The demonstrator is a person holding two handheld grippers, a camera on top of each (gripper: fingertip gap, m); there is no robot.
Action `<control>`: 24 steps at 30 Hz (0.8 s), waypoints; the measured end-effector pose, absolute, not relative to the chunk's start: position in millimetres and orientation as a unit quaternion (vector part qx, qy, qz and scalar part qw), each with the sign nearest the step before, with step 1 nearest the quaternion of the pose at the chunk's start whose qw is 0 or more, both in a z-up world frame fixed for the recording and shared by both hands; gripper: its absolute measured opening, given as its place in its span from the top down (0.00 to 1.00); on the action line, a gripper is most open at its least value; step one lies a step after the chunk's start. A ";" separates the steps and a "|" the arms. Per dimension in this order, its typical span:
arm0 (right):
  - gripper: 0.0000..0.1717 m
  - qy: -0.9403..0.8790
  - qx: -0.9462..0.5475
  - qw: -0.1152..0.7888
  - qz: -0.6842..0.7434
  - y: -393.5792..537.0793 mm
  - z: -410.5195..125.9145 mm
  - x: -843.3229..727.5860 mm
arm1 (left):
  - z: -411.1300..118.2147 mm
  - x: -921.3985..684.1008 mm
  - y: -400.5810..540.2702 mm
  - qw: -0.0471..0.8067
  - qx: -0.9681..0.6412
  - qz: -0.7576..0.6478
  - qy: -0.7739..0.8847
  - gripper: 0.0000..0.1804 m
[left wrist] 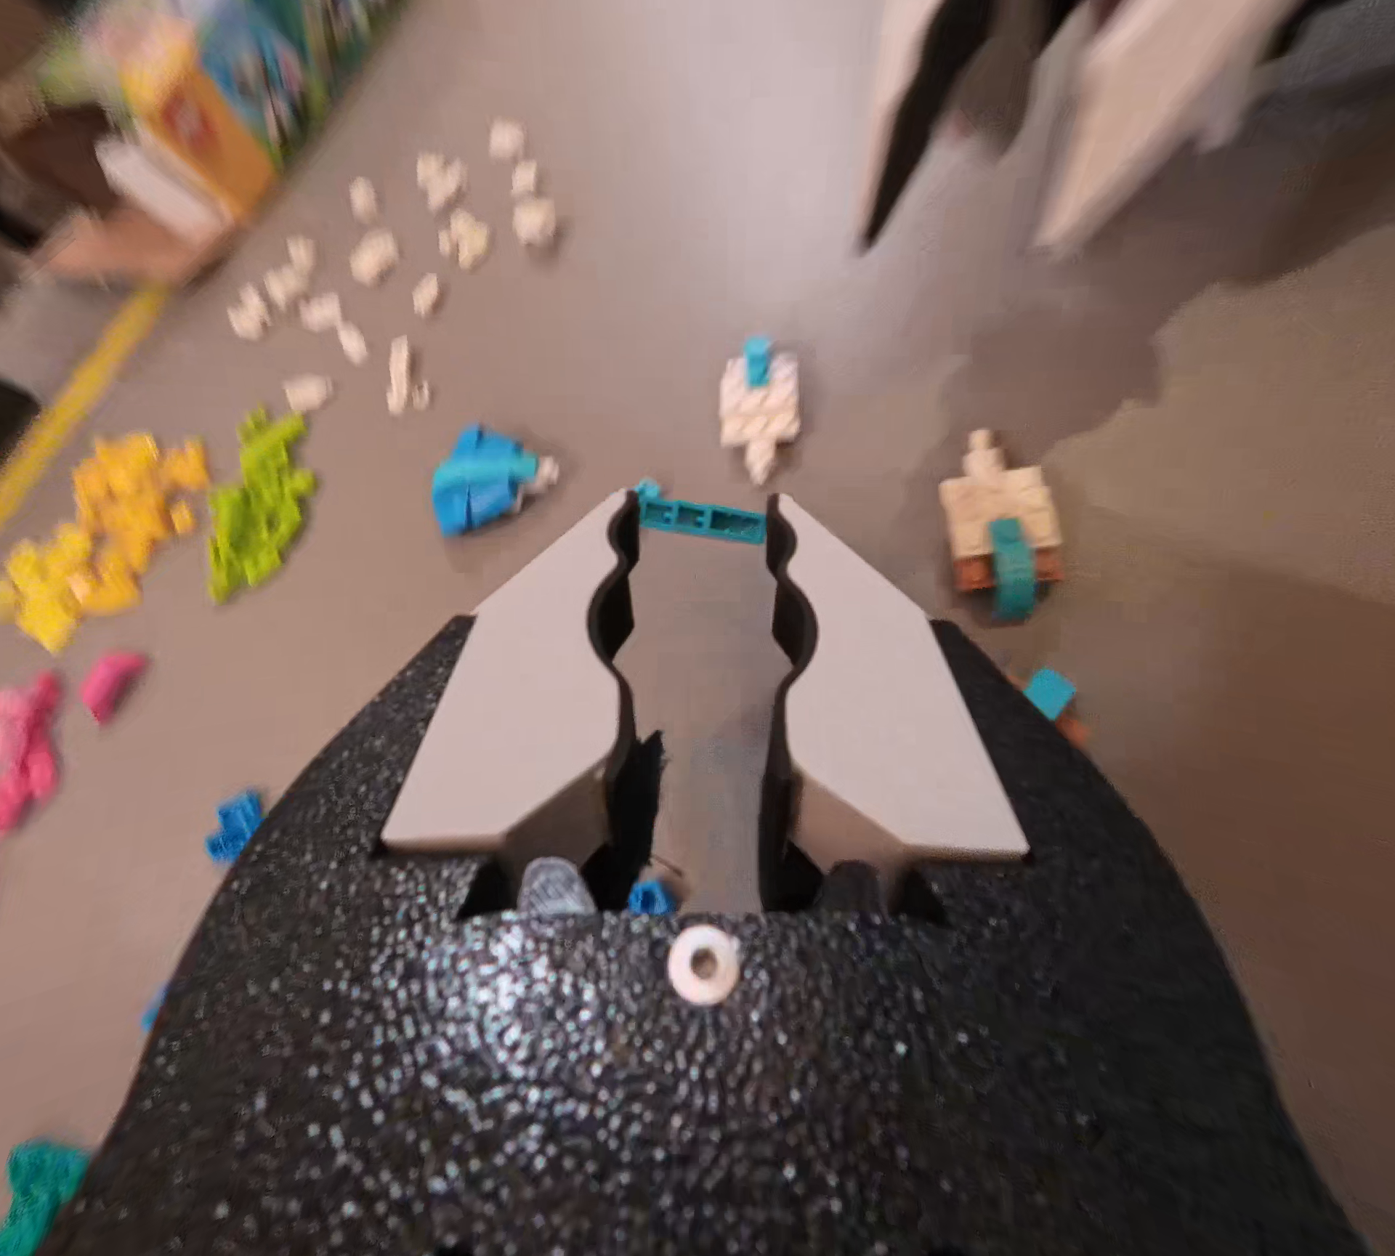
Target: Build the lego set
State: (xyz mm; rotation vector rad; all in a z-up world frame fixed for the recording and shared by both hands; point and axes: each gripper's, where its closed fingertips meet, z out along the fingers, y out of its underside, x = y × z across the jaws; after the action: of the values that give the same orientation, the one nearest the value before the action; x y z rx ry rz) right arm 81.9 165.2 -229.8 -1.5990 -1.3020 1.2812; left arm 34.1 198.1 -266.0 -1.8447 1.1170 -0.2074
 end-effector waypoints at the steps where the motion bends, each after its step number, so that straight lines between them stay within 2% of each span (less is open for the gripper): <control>1: 0.80 -0.491 -0.620 0.340 0.509 163.6 -228.1 79.0 | -255.1 44.3 190.1 0.501 -0.717 -0.092 0.476 0.82; 5: 0.78 -0.430 -0.614 0.280 0.600 152.0 -215.3 69.7 | -208.7 77.3 152.5 0.607 -0.593 -0.160 0.504 0.83; 10: 0.77 -0.344 -0.545 0.151 0.750 128.5 -182.6 69.8 | -177.4 94.9 124.6 0.655 -0.525 -0.226 0.494 0.83; 13: 0.94 -0.339 -0.499 0.096 0.792 113.0 -170.7 74.1 | -172.8 101.4 118.8 0.663 -0.511 -0.229 0.497 0.83; 15: 0.95 -0.351 -0.495 0.106 0.787 111.3 -169.3 74.9 | -171.2 102.4 118.3 0.664 -0.514 -0.236 0.489 0.80; 17: 0.95 -0.374 -0.506 0.137 0.765 115.0 -171.1 77.5 | -174.8 100.5 121.4 0.653 -0.538 -0.240 0.477 0.77; 20: 0.95 -0.444 -0.578 0.227 0.647 136.0 -197.9 83.9 | -197.2 89.3 130.8 0.582 -0.627 -0.248 0.453 0.59; 24: 0.95 -0.599 -0.638 0.290 0.387 156.4 -250.5 105.6 | -251.4 71.6 129.1 0.446 -0.749 -0.205 0.445 0.57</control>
State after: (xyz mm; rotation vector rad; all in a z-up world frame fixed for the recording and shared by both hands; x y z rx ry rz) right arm 105.6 156.4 -250.5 -1.7020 -1.5982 1.0329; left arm 71.6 129.1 -251.4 -1.8547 1.1009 -0.5089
